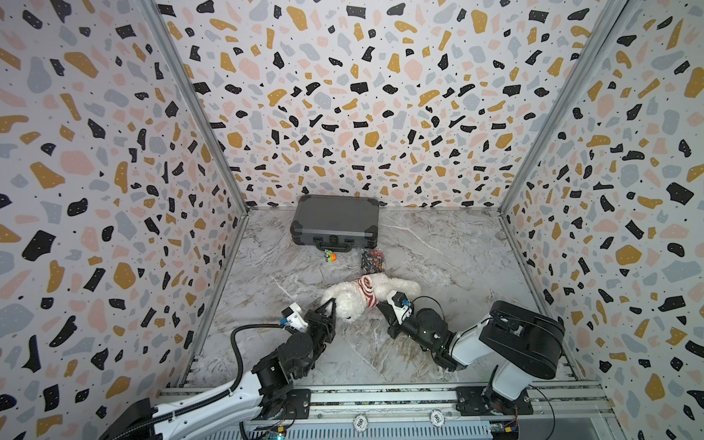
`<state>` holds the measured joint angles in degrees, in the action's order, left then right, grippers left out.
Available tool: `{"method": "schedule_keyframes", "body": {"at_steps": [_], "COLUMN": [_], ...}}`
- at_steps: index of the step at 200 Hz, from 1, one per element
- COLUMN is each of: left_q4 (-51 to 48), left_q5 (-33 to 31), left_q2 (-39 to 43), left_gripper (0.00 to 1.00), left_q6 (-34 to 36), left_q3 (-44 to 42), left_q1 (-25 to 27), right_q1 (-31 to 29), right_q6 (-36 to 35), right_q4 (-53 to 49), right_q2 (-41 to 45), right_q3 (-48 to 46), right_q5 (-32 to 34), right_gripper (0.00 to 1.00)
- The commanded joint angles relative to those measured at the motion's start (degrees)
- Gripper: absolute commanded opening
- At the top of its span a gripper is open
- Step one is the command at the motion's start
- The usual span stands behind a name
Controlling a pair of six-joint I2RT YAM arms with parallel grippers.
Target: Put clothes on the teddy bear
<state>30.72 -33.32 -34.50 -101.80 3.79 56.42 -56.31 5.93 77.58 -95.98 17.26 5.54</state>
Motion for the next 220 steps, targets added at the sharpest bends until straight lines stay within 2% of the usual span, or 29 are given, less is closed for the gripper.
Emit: {"method": "schedule_keyframes", "body": {"at_steps": [1,45,100,129,165,189,207,220], "left_q4": [1.8,0.0,-3.2,-1.8,-4.9,-9.7,-8.8,-6.5], "left_q5": [-0.6,-2.7,-6.7,-4.3,-2.6,-2.6,-2.1,-1.3], "left_q2": [1.7,4.0,10.1,9.8,8.7,8.8,9.5,9.9], "left_gripper": [0.00,0.00,0.00,0.00,0.00,0.00,0.00,0.00], "left_q6": [0.5,3.8,10.5,15.0,21.1,25.9,28.1,30.0], "left_q3": [2.3,0.7,-2.6,-3.4,-1.0,1.4,0.8,0.0], "left_q1": [0.4,0.3,0.2,-0.5,-0.5,-0.5,-0.5,-0.5], "right_q1": [0.1,-1.6,-5.5,-7.4,-8.1,-8.1,-7.7,-6.5], "right_q6": [0.4,-0.9,-3.8,-4.4,-2.1,0.0,1.4,2.8], "right_q4": [0.3,-1.1,-10.7,-13.7,-16.2,-19.9,-22.3,-23.8], "right_q2": [2.7,11.5,23.7,25.4,26.8,31.2,35.6,38.6], "right_q3": [-1.5,-5.6,-7.6,-5.3,-1.5,-0.2,-0.5,-1.2], "right_q5": [1.0,2.0,-0.3,-2.0,-2.2,0.3,1.2,-0.4], "right_gripper": [0.04,0.00,0.00,0.00,0.00,0.00,0.00,0.00]}}
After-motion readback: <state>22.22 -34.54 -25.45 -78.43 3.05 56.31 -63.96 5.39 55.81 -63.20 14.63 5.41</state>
